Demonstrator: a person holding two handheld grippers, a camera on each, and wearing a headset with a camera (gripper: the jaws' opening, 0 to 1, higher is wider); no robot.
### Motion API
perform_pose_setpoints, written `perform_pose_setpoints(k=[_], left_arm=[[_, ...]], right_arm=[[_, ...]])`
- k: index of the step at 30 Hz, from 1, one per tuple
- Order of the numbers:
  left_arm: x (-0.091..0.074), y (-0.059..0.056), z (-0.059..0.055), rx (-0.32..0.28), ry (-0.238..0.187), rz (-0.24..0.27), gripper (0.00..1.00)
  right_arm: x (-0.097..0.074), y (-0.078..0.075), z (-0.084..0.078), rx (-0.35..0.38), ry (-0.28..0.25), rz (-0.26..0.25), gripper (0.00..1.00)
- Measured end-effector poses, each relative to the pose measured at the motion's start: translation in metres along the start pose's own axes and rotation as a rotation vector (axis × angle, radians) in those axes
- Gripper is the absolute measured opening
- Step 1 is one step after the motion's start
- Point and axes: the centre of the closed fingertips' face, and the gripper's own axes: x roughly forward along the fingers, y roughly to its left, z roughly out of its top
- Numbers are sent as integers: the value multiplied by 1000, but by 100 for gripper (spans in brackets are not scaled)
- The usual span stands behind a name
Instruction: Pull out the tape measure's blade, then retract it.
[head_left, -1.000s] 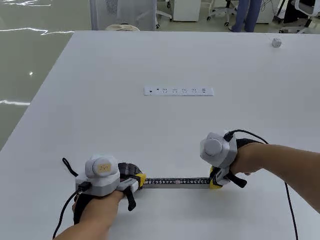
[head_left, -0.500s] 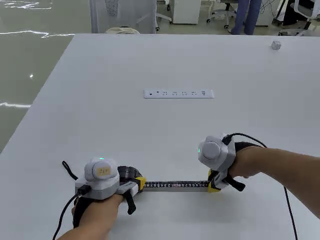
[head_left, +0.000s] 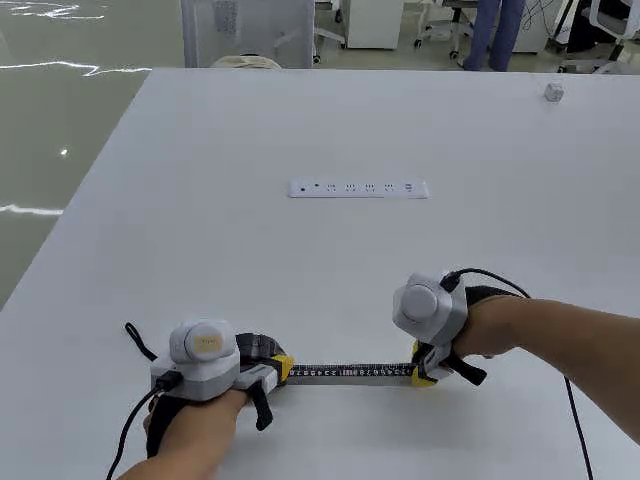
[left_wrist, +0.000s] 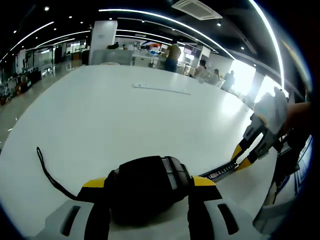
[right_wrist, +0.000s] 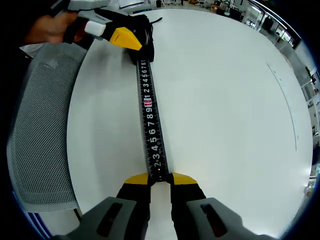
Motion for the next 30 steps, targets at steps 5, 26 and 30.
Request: perform_pose_setpoints(k=[5,26,30], left_arm=[[0,0,0,-1,1,-1,59],[1,0,0,-6,-1,-4,59],[1,0,0,-6,0,-4,59]], right_arm=[[1,0,2,1,-4,0,14],[3,2,10,4,-20,1,14],[3,2,11,5,-22,2,14]])
